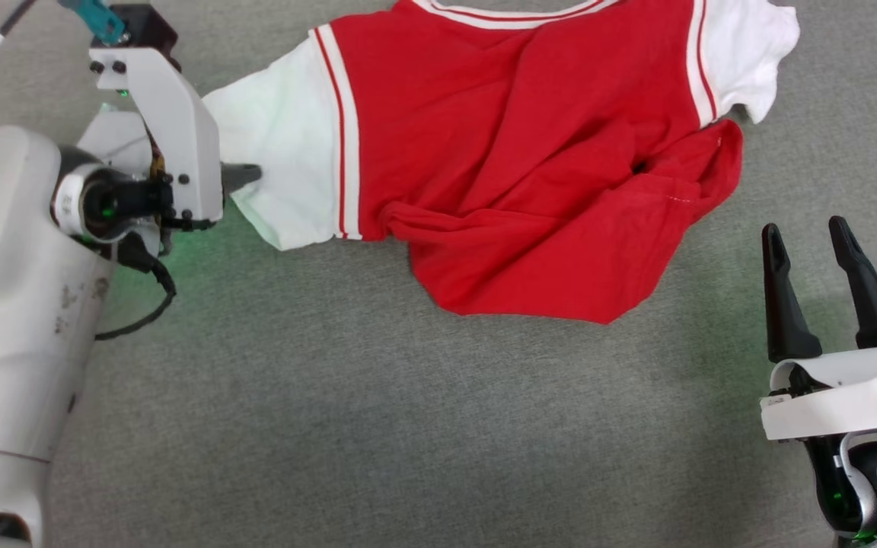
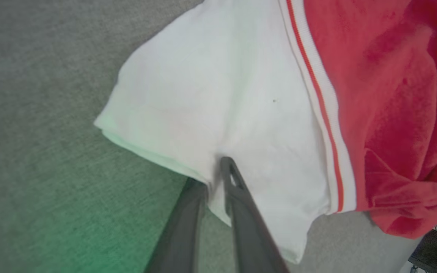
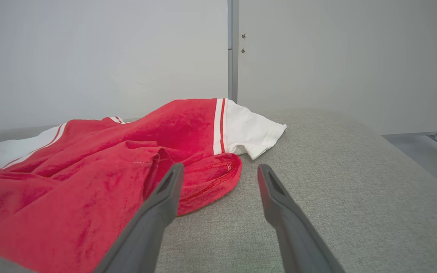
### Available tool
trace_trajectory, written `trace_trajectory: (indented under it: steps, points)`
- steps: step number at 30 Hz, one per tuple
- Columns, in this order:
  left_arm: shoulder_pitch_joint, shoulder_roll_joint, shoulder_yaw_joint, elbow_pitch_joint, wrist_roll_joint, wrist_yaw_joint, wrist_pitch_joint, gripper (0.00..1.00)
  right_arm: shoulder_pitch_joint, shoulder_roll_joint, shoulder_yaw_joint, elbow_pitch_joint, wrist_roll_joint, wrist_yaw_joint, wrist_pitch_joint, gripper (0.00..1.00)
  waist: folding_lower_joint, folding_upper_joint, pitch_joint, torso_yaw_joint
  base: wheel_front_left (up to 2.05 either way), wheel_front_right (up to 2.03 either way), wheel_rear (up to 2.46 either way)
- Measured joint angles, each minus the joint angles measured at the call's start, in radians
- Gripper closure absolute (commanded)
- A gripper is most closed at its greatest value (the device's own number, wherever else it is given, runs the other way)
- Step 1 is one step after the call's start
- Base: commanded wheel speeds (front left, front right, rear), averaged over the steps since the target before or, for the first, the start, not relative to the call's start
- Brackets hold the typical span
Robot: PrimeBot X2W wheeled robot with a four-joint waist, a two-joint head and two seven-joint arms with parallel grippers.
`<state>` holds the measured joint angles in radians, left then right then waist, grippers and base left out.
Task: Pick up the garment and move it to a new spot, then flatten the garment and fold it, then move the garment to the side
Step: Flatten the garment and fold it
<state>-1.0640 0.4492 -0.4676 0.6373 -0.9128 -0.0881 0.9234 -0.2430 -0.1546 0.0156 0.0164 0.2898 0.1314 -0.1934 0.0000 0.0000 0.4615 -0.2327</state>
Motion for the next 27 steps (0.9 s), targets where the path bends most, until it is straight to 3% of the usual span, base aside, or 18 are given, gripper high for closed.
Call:
trace_trajectory:
  steps: [4,12,17,18,20,27]
  points:
    - [0.005,0.009,-0.008,0.007,0.003,-0.01,-0.016,1.0,0.0,-0.008,-0.004,-0.006,-0.002,0.0,0.009,0.0,0.0,0.0001,-0.01,0.023,0.0,0.0,0.0]
    - [0.064,0.109,0.018,0.002,0.016,-0.013,-0.056,1.0,0.007,-0.016,-0.004,-0.02,-0.009,0.0,0.034,0.0,0.0,0.0,-0.045,0.074,0.0,0.0,0.0]
    - [0.106,0.128,0.027,-0.028,0.005,-0.013,-0.079,1.0,0.009,-0.026,-0.004,-0.032,-0.01,0.0,0.053,0.0,0.0,0.0,-0.063,0.104,0.0,0.0,0.0]
    - [0.109,0.126,0.03,-0.032,0.001,-0.013,-0.086,0.95,0.009,-0.027,-0.004,-0.035,-0.01,0.0,0.057,0.0,0.0,0.0001,-0.066,0.109,0.0,0.0,0.0]
    - [0.116,0.113,0.034,-0.042,-0.004,-0.013,-0.113,0.0,0.009,-0.034,0.001,-0.04,-0.009,0.0,0.069,0.0,0.0,0.0001,-0.071,0.117,0.0,0.0,0.0]
    - [0.174,0.088,0.058,-0.101,0.003,-0.019,-0.291,0.0,-0.035,-0.122,0.056,-0.041,-0.001,0.0,0.166,0.0,0.0,0.0,-0.09,0.142,0.0,0.0,0.0]
